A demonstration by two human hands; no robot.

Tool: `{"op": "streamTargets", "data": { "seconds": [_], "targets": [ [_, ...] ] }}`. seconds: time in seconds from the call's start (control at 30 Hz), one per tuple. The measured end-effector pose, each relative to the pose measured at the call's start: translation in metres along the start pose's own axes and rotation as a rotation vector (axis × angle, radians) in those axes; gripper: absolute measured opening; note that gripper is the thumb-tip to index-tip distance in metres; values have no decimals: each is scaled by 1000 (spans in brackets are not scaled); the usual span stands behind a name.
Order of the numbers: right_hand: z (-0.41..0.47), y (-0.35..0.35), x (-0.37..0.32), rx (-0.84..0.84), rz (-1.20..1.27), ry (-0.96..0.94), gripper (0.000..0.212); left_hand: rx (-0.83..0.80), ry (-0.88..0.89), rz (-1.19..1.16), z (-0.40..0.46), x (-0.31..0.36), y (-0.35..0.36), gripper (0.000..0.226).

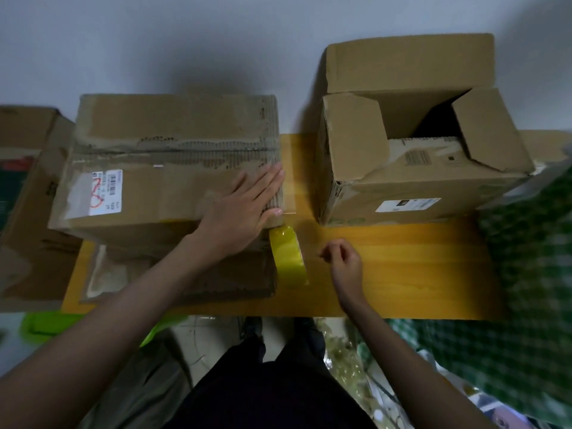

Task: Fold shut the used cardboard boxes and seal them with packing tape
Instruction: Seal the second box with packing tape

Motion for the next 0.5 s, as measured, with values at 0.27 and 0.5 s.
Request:
{"op": "streamTargets", "data": {
  "seconds": [0.27, 0.5],
  "targets": [
    [70, -13, 128, -279, -1028, 173, 33, -32, -18, 70, -1, 1, 4, 65],
    [73, -12, 141, -289, -1042, 47, 22, 15, -63, 66, -7, 9, -2, 64]
  ]
}}
Point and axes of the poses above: each hand's wrist, its own z-axis towards the middle knuckle, its own y-axis out of the palm, x = y × z, the point moved 10 cm from there along z, towards the middle knuckle
